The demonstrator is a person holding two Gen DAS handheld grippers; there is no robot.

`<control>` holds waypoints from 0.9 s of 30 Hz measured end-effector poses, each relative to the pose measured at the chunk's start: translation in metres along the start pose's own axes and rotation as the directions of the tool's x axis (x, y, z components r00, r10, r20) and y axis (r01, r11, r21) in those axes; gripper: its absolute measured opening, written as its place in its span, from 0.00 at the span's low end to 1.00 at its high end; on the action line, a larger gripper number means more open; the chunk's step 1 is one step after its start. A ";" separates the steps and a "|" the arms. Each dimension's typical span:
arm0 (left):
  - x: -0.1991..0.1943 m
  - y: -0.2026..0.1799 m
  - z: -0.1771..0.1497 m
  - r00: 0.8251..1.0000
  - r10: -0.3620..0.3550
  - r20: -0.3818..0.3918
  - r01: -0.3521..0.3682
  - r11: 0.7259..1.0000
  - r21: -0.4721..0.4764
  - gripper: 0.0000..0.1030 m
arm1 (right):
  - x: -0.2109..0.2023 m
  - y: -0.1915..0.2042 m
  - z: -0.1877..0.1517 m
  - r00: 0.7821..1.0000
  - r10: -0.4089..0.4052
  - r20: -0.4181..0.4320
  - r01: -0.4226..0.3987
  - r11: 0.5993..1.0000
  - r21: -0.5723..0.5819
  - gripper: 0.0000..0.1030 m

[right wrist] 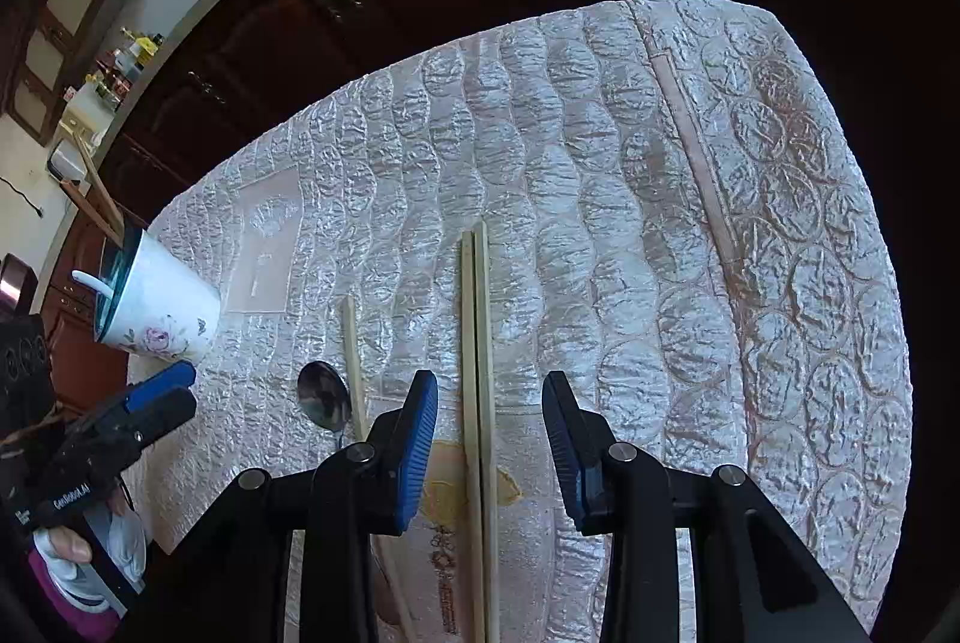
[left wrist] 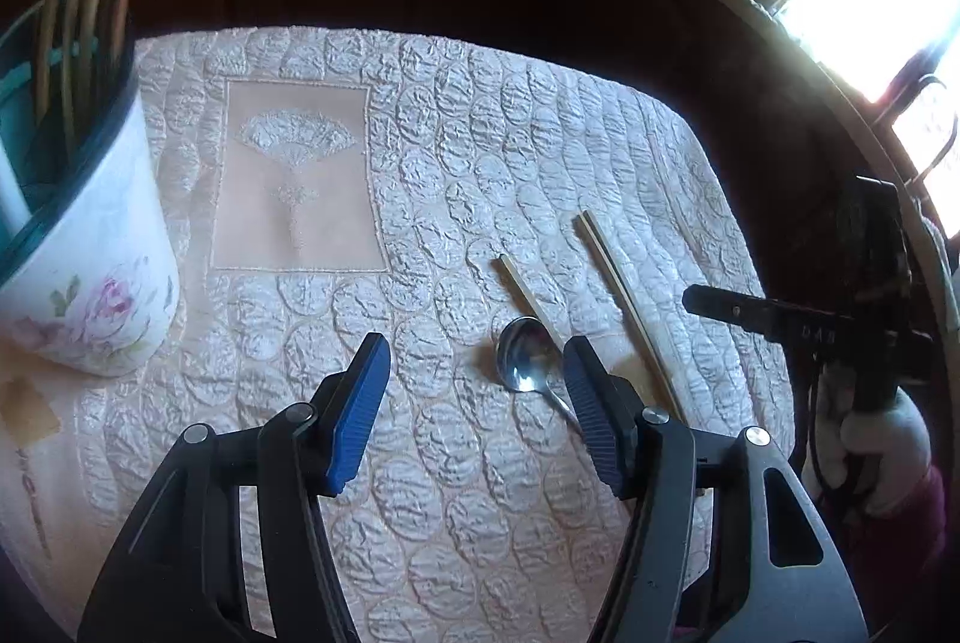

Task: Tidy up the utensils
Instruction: 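Grasp a light wooden chopstick with the right tool while the left tool reaches toward the steel spoon, then grasp the steel spoon with the left tool and lift it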

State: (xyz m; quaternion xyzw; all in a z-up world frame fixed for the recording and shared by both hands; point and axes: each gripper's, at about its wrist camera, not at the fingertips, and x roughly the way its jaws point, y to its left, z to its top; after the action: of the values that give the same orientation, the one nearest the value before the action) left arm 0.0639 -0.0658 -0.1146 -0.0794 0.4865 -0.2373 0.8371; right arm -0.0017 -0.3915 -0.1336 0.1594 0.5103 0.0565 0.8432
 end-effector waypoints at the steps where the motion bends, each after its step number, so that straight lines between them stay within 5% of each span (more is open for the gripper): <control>1: 0.003 -0.001 0.001 1.000 -0.004 -0.005 0.004 1.000 -0.001 0.58 | 0.000 -0.001 0.001 1.000 -0.005 -0.004 0.005 1.000 -0.009 0.33; 14: 0.059 -0.016 0.001 0.993 0.007 -0.115 0.007 0.993 0.121 0.56 | 0.047 0.020 0.025 0.998 0.014 -0.067 -0.021 0.995 -0.099 0.26; 27: 0.100 -0.034 -0.003 0.987 0.018 -0.159 0.014 0.981 0.193 0.22 | 0.083 0.009 0.056 0.994 -0.061 -0.092 0.054 0.996 -0.074 0.13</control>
State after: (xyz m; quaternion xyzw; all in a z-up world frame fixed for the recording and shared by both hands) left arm 0.0920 -0.1422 -0.1815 0.0220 0.5268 -0.2882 0.7993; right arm 0.0872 -0.3734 -0.1761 0.1118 0.5517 0.0578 0.8245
